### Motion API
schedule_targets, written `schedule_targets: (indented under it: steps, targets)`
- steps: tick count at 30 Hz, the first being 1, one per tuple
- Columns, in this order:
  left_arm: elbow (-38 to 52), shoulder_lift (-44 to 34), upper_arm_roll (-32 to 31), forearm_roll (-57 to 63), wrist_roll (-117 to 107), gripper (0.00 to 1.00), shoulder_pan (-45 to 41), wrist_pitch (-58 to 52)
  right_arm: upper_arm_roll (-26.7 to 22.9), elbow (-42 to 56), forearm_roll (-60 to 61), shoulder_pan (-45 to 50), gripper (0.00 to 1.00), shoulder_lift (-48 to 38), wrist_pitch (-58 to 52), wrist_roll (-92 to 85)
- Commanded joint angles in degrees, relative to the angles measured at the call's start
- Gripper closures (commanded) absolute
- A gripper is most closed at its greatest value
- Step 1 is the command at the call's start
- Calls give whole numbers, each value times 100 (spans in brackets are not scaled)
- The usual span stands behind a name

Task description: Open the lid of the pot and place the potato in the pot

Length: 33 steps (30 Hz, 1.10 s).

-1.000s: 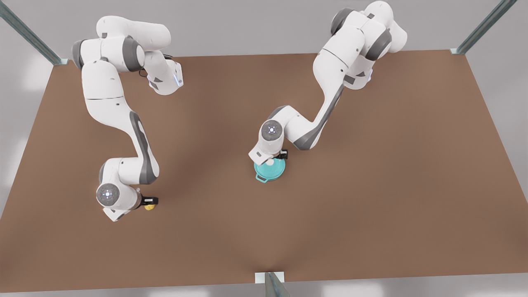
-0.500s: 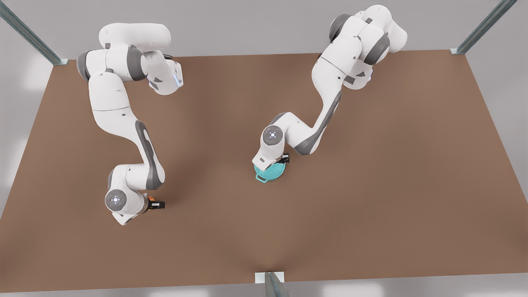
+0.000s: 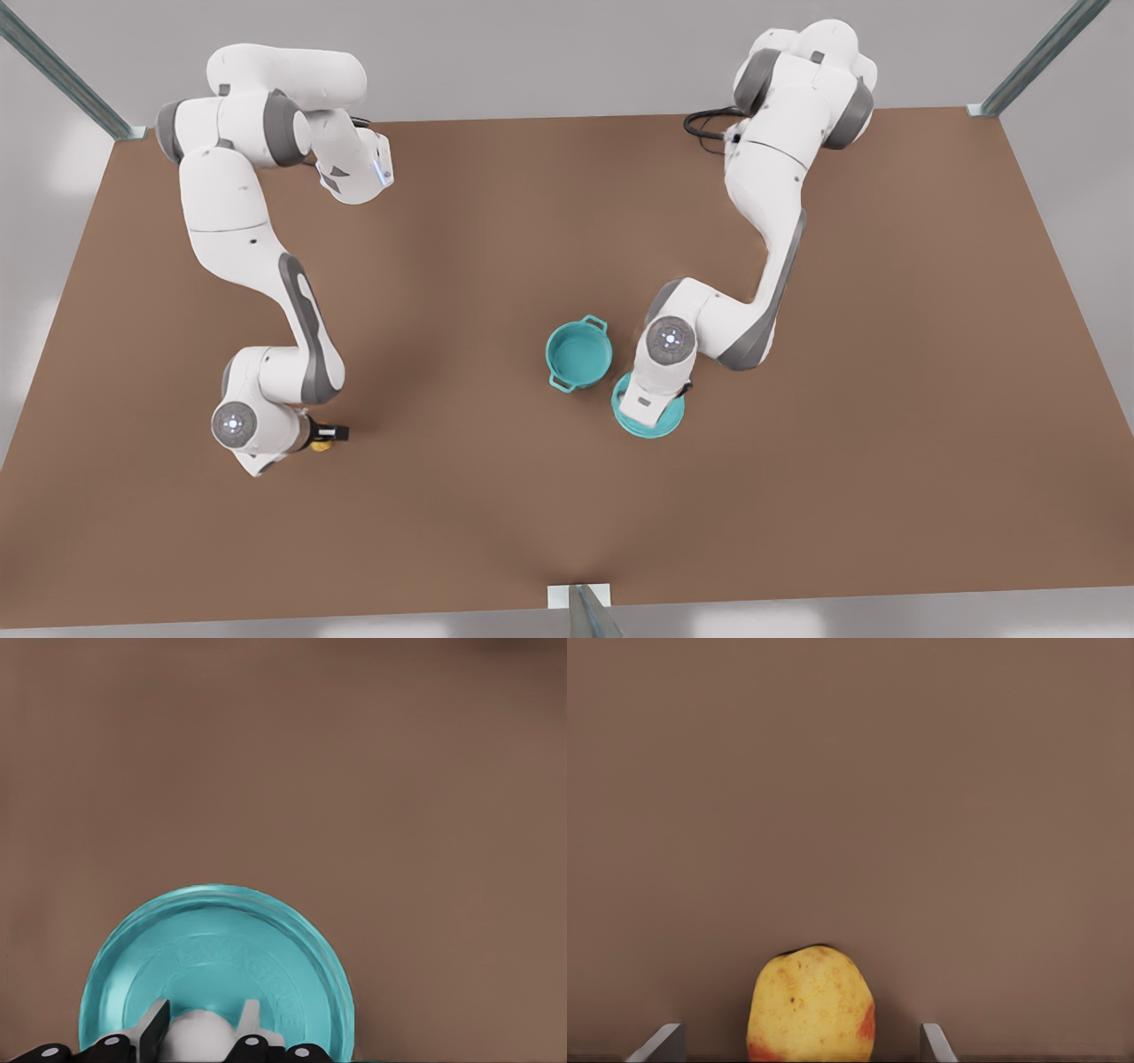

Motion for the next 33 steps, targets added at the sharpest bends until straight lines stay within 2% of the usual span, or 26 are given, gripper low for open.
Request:
schedule_targets:
  steps: [1,3,4,5,7,8,12,13,15,16,17,18,21,22,23,24,25,26,27,33]
  targets:
    - [212,251,83,-77,1490,75,262,-279,0,-25,11,-3,2,-23,-17,-365]
    - [230,489,180,-86,1718,75,499,161,0,-51,20,-3,8,-15,-17,-365]
    - [230,559,171,-95,1815,75,579,178,0,-51,11,-3,16,-15,-17,-365]
    - [248,682,136,-121,1788,75,570,275,0,-42,11,-30,20,-15,-17,-374]
    - [248,726,119,-130,1806,71,561,284,0,-42,11,-39,20,-15,-17,-435]
    - [248,717,119,-130,1824,0,543,284,0,-42,20,-56,20,-15,-17,-523]
    - [256,594,145,-95,2052,0,552,161,9,-42,20,-56,22,-6,-8,-497]
    - [335,428,171,-95,2639,0,640,-444,9,-42,20,-47,22,-6,-8,-488]
    - [380,-705,154,-139,4486,0,1351,-2289,17,-42,170,-12,22,3,1,-479]
    - [-58,-1777,171,-323,4742,0,1554,-2819,17,-42,170,-3,23,12,1,-488]
    - [-1788,-3174,189,-552,4742,0,1642,-1933,17,-42,170,14,30,21,1,-488]
    - [-2310,-3537,180,-552,4636,0,1642,-1825,17,-42,170,14,35,21,1,-532]
    - [-2283,-3668,329,-709,4214,0,1703,-1694,17,-42,170,5,48,21,1,-558]
    - [-3370,-4457,382,-947,4232,0,1783,-792,17,-42,170,5,51,21,-8,-549]
    - [-3270,-4434,409,-939,4276,0,1800,-795,17,-42,170,14,53,21,-17,-541]
    - [-1438,-3488,418,-956,4267,0,1835,-2181,17,-42,170,14,53,3,-17,-541]
    - [-826,-3020,418,-912,4241,0,1835,-2659,17,-42,170,32,53,-49,-34,-549]
    - [-1615,-3440,418,-921,4258,0,1862,-2302,26,-33,161,32,55,-208,-201,-549]
    - [-1835,-3589,444,-921,4258,0,1958,-2054,70,-25,170,32,55,-287,-306,-532]
    - [-1818,-3572,426,-869,4276,0,2029,-2072,96,28,152,656,56,-1122,-869,-532]
